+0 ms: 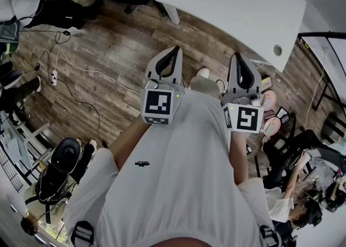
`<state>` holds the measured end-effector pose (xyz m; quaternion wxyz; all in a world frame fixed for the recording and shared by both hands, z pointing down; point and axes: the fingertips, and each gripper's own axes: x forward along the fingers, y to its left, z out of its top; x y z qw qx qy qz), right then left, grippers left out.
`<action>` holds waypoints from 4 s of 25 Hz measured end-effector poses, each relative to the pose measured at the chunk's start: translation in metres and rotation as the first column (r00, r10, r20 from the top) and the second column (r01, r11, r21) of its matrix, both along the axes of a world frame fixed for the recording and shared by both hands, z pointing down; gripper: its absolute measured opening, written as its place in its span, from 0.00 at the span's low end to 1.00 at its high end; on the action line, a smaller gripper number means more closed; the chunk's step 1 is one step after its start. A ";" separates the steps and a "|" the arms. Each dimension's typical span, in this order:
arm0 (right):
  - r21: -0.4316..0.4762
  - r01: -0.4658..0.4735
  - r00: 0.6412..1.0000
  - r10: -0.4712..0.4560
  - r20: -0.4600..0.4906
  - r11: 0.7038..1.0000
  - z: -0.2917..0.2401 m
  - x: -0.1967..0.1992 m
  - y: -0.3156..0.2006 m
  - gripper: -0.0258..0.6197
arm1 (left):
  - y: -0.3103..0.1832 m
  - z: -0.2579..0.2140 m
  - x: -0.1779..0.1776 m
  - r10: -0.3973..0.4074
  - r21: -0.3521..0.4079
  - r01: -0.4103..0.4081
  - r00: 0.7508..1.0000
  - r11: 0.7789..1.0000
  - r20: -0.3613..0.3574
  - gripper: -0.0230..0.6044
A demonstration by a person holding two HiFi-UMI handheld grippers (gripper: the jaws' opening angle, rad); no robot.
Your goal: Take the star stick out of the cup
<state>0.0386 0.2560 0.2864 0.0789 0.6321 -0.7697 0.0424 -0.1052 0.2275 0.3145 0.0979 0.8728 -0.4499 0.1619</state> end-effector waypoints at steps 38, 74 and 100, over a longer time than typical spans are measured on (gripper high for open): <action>-0.056 0.157 0.987 -0.154 0.045 0.986 0.027 0.029 -0.092 0.04 | -0.068 0.016 0.013 -0.211 -0.055 0.212 0.977 0.976 0.030 0.02; -0.173 0.079 0.995 -0.088 -0.043 0.982 0.067 0.025 -0.361 0.21 | -0.332 0.043 0.022 -0.064 -0.146 0.069 0.997 0.987 0.042 0.02; -0.290 0.076 0.993 -0.098 -0.062 0.954 0.162 0.032 -0.406 0.29 | -0.352 0.063 0.049 -0.076 -0.184 0.089 0.994 0.979 0.075 0.02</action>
